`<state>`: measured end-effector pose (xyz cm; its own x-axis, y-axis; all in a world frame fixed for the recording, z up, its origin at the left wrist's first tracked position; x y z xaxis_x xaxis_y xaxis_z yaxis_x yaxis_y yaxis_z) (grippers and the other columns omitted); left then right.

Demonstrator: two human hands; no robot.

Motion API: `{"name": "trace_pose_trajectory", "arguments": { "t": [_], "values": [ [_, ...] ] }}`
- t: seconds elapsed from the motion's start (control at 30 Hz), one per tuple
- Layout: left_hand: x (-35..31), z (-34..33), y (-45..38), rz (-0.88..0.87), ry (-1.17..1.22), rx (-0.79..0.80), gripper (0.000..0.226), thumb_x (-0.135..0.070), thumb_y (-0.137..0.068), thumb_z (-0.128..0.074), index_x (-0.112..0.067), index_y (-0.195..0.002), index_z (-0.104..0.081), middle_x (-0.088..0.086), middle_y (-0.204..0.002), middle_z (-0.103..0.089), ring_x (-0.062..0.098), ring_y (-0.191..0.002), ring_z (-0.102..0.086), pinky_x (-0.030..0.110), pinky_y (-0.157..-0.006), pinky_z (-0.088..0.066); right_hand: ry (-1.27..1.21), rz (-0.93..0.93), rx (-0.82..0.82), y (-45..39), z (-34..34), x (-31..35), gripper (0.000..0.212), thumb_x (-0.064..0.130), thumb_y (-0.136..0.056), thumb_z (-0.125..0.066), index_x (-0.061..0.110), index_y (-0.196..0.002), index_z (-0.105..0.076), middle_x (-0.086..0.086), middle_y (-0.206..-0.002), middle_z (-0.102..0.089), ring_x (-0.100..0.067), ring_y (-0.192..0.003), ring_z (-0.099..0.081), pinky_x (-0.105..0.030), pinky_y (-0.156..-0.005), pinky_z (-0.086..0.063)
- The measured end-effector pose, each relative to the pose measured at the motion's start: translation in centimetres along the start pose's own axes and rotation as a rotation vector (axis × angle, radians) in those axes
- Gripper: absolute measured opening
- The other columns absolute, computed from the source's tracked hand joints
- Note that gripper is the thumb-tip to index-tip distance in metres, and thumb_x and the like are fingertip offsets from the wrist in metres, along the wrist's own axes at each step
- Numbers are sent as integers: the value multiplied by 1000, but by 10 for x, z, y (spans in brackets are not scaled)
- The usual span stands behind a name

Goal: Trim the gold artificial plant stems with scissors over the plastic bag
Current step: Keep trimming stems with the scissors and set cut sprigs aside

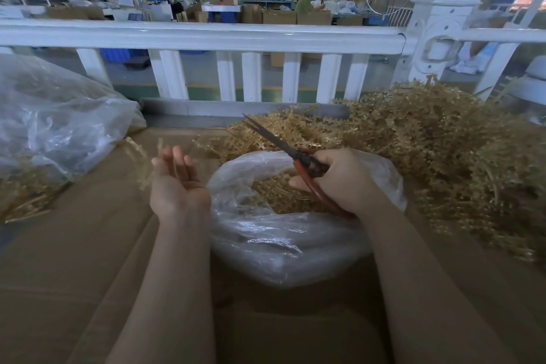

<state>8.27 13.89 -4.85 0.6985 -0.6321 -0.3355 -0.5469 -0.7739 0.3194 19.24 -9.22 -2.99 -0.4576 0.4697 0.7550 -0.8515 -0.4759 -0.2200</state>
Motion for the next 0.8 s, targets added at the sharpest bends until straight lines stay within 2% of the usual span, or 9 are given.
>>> {"name": "trace_pose_trajectory", "arguments": {
  "t": [0.07, 0.13, 0.23, 0.33, 0.43, 0.5, 0.67, 0.73, 0.8],
  "values": [
    [0, -2, -1, -5, -44, 71, 25, -27, -103, -53, -9, -120, -60, 2, -110, -70, 11, -90, -72, 23, -83, -57, 40, 15, 8, 1, -1, 2, 35, 52, -67, -89, 24, -76, -70, 18, -59, -66, 2, -55, -61, -14, -50, -42],
    [2, -11, 4, -51, -215, 200, 26, -35, -102, -53, -11, -106, -61, 0, -97, -70, 8, -78, -70, 22, -78, -55, 62, 31, -9, 3, -3, 3, 30, 51, -70, -87, 28, -74, -69, 23, -58, -65, 5, -55, -61, -9, -45, -39],
    [8, -25, 22, -303, -733, 414, 27, -32, -99, -59, -17, -76, -57, -6, -66, -60, 7, -60, -53, 17, -63, -45, 57, 45, -85, 5, -3, 6, 21, 45, -82, -81, 37, -72, -64, 32, -58, -63, 10, -58, -61, -6, -46, -39],
    [29, -28, 38, -429, -1220, 713, 30, -37, -90, -69, -17, -71, -60, -10, -65, -59, 5, -61, -54, 19, -64, -49, -35, 9, -158, 4, 0, 4, 19, 44, -84, -79, 36, -74, -65, 27, -62, -67, 4, -57, -64, -10, -46, -42],
    [50, -23, 38, -552, -1856, 819, 33, -62, -80, -68, -29, -82, -68, -13, -82, -63, 9, -80, -60, 35, -79, -52, -99, -24, -220, 4, 3, -1, 18, 44, -83, -79, 32, -76, -67, 24, -65, -68, 3, -58, -64, -14, -52, -45],
    [58, -21, 37, -653, -2112, 862, 44, -72, -76, -64, -31, -92, -68, -10, -96, -58, 15, -98, -55, 40, -95, -39, -109, -34, -237, 4, 3, -3, 19, 45, -83, -78, 30, -78, -68, 24, -67, -69, 4, -61, -64, -14, -55, -45],
    [60, -21, 33, -689, -2110, 858, 53, -69, -74, -69, -30, -110, -63, -11, -109, -58, 17, -111, -51, 44, -104, -30, -104, -39, -260, 4, 2, -5, 18, 47, -84, -77, 30, -83, -70, 26, -70, -68, 4, -67, -64, -17, -59, -48],
    [60, -20, 34, -690, -2124, 863, 44, -66, -75, -70, -30, -100, -65, -11, -105, -55, 16, -107, -49, 45, -104, -30, -116, -45, -262, 3, 3, -4, 18, 47, -84, -77, 31, -80, -68, 28, -68, -67, 6, -66, -63, -17, -59, -47],
    [57, -23, 37, -662, -1958, 889, 27, -50, -76, -79, -30, -85, -63, -11, -97, -60, 16, -98, -54, 43, -97, -39, -112, -51, -257, 3, 4, -3, 18, 45, -85, -77, 34, -77, -65, 31, -68, -66, 10, -67, -62, -11, -56, -44]
  ]
}}
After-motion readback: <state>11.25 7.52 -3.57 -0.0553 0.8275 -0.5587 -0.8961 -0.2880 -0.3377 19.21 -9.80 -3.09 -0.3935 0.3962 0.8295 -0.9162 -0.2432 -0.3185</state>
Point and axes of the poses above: each hand's wrist, its own y-axis away from the middle knuckle, its own z-axis out of the back of the hand, x = y × z, the point moved 4 cm from there along -y, towards the middle knuckle
